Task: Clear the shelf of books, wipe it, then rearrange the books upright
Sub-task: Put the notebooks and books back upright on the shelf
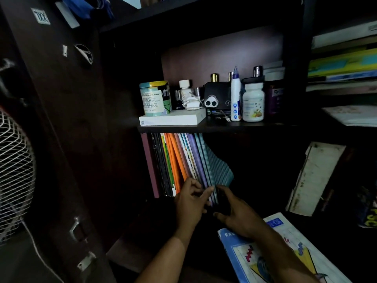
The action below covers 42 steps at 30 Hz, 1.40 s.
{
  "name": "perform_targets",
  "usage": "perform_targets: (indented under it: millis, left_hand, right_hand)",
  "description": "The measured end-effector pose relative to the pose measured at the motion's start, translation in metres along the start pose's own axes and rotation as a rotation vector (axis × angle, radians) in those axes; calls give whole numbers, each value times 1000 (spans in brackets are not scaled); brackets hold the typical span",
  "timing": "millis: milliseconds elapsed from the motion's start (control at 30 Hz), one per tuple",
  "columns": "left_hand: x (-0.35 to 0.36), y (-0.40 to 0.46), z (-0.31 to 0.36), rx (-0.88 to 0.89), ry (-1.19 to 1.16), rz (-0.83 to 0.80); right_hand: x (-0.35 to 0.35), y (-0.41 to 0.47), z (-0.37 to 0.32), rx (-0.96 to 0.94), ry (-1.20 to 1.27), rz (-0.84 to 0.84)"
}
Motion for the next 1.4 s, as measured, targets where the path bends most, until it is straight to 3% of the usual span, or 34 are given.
perform_targets:
  millis: [100,233,367,467,567,633,900,1067,1167,1267,1400]
  left_hand:
    - [1,-3,3,104,-32,-7]
    - [6,-1,3,266,151,51]
    - [5,-2,0,258,181,13]
    - [8,-12,-1,201,391,-157]
    - [18,-39,4,347,738,-446]
    - [20,-55,7,409,831,-593]
    - [23,-52,3,386,705,-719]
    - [8,-42,2,181,243,-600]
    - [-7,-37,6,47,-49,-474]
    - [-17,-35,9,-14,-212,-351]
    - [-14,-36,14,-83,-360,-360]
  right_hand:
    - [-1,0,0,-11,28,15]
    - [-3,2,2,-25,17,60]
    - [-9,4,3,11,-10,179]
    - [-16,4,9,134,-170,248]
    - [-18,4,14,183,-213,218]
    - [-18,4,14,192,-262,213]
    - [-22,-3,-13,145,-438,212]
    - [-59,-16,-44,-10,-640,434]
    - [-86,-42,-23,36,-287,520]
    - [-77,-64,-4,201,199,336]
    - [-72,-66,10,44,282,426]
Point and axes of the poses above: each hand's wrist, its own y-axis towards the middle knuckle, its own x-axis out of the palm, z = x × y, the point moved 4 cm from there along y, towards the middle knuckle, and after that the axes turned 10 degrees about y, right-handed, at the moved point
